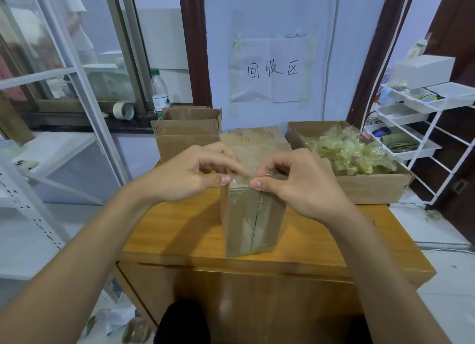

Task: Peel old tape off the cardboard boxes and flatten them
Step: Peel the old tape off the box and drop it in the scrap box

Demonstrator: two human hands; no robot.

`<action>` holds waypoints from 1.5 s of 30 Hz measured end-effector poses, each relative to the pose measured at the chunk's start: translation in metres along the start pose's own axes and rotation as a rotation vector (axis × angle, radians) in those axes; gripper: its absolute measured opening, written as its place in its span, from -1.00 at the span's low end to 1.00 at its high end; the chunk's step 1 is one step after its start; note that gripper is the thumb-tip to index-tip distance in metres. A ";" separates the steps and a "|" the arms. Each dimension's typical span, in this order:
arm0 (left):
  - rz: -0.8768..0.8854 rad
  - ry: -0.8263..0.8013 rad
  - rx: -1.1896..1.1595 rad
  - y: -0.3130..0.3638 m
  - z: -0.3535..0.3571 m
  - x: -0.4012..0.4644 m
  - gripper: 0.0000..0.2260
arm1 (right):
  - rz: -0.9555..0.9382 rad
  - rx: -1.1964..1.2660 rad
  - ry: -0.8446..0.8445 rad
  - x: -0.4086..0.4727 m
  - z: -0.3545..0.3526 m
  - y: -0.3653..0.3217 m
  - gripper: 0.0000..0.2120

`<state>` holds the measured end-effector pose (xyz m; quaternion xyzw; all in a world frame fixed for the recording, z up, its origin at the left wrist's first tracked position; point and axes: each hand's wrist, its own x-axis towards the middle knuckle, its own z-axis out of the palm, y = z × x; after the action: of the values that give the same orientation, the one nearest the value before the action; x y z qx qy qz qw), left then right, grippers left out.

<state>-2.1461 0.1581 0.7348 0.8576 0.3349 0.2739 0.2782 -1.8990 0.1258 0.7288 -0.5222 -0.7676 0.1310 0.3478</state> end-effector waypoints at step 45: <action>-0.028 0.426 -0.161 0.006 0.031 -0.026 -0.87 | -0.006 -0.028 0.037 0.000 0.005 0.005 -0.80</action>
<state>-2.1391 0.1264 0.7102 0.7508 0.3751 0.4705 0.2726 -1.8991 0.1289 0.7228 -0.5272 -0.7642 0.1095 0.3550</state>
